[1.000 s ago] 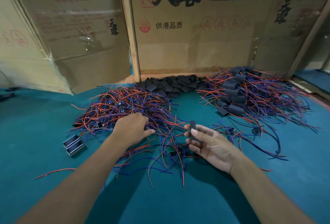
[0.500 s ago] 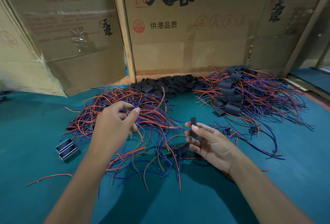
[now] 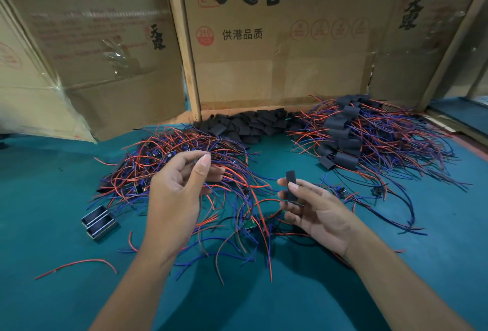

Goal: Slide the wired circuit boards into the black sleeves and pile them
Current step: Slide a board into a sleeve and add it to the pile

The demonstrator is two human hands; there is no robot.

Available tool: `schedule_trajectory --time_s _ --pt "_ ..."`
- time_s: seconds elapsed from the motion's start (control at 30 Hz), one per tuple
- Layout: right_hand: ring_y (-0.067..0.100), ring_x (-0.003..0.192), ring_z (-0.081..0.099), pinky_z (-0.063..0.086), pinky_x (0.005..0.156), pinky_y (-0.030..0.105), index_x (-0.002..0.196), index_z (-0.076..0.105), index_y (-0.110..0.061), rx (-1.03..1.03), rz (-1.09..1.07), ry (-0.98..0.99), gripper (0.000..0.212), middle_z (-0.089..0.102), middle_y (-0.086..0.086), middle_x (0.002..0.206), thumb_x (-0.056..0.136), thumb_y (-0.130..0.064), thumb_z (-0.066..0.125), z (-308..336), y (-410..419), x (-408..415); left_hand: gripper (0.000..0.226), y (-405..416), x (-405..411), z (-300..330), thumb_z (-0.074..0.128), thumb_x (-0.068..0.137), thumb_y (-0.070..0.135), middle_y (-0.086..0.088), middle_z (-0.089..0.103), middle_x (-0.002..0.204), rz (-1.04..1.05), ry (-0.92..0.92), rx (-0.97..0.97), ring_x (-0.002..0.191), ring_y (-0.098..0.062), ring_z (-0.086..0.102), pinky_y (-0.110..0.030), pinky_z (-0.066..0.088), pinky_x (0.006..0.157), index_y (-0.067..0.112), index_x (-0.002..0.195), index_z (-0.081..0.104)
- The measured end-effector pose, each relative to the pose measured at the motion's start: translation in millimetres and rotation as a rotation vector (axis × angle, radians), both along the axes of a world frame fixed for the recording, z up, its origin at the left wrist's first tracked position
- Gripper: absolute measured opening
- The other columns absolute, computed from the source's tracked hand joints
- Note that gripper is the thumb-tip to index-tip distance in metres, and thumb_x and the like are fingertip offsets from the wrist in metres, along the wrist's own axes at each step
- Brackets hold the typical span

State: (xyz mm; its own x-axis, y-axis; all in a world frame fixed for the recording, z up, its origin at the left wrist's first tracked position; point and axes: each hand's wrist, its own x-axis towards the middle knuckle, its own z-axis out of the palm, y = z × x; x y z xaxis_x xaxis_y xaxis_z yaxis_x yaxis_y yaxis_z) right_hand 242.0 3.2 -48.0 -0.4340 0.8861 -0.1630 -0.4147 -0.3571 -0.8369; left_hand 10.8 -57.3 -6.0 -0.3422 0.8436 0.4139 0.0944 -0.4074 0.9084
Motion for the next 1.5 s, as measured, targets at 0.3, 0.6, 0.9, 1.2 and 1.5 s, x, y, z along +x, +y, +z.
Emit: schedule_trajectory --time_s 0.3,0.6,0.9,1.2,1.5 --pt "0.023 0.110 0.060 0.049 0.090 0.035 0.110 0.065 -0.008 0.361 -0.032 -0.028 0.036 0.067 0.009 0.112 0.078 -0.022 0.076 8.9 -10.7 -5.0 0.016 -0.5 5.0 -1.8 0.060 0.094 0.027 -0.003 0.077 0.097 -0.133 0.032 -0.033 0.088 -0.018 0.074 -0.019 0.055 0.066 0.017 0.104 0.066" --pt "0.030 0.093 0.064 0.056 0.083 0.041 0.113 0.060 0.000 0.393 0.364 0.063 0.057 0.064 0.019 0.102 0.074 -0.036 0.083 17.1 -34.4 -25.3 0.021 3.7 6.1 -9.5 0.068 0.086 0.033 -0.003 0.066 0.065 -0.201 0.129 -0.087 0.058 -0.010 0.055 -0.024 0.044 0.054 0.014 0.092 0.073" --pt "0.014 0.070 0.057 0.035 0.046 0.017 0.106 0.067 -0.007 0.289 0.325 -0.007 0.040 0.065 0.011 0.097 0.078 -0.034 0.078 19.9 -21.9 -2.2 0.035 3.5 -17.0 -13.7 0.079 0.073 0.021 -0.005 0.062 0.070 -0.470 0.123 -0.422 0.058 -0.014 0.055 -0.020 0.049 0.057 0.009 0.104 0.068" --pt "0.011 0.062 0.042 0.023 0.046 0.017 0.109 0.060 -0.002 0.260 0.313 -0.178 0.033 0.062 0.009 0.094 0.088 -0.027 0.060 16.7 -12.7 11.7 0.006 2.5 -31.0 -11.6 0.072 0.091 0.015 -0.001 0.066 0.073 -0.440 0.682 -0.479 0.064 -0.009 0.055 -0.022 0.044 0.064 0.019 0.095 0.071" --pt "0.009 0.062 0.046 0.022 0.048 0.016 0.108 0.061 -0.007 0.253 0.431 -0.163 0.029 0.064 0.005 0.095 0.089 -0.029 0.063 10.1 -20.8 -5.0 0.020 -1.1 5.9 -9.5 0.067 0.094 0.012 0.013 0.071 0.105 -0.428 0.739 -0.177 0.104 -0.003 0.064 -0.017 0.045 0.093 0.021 0.112 0.067"
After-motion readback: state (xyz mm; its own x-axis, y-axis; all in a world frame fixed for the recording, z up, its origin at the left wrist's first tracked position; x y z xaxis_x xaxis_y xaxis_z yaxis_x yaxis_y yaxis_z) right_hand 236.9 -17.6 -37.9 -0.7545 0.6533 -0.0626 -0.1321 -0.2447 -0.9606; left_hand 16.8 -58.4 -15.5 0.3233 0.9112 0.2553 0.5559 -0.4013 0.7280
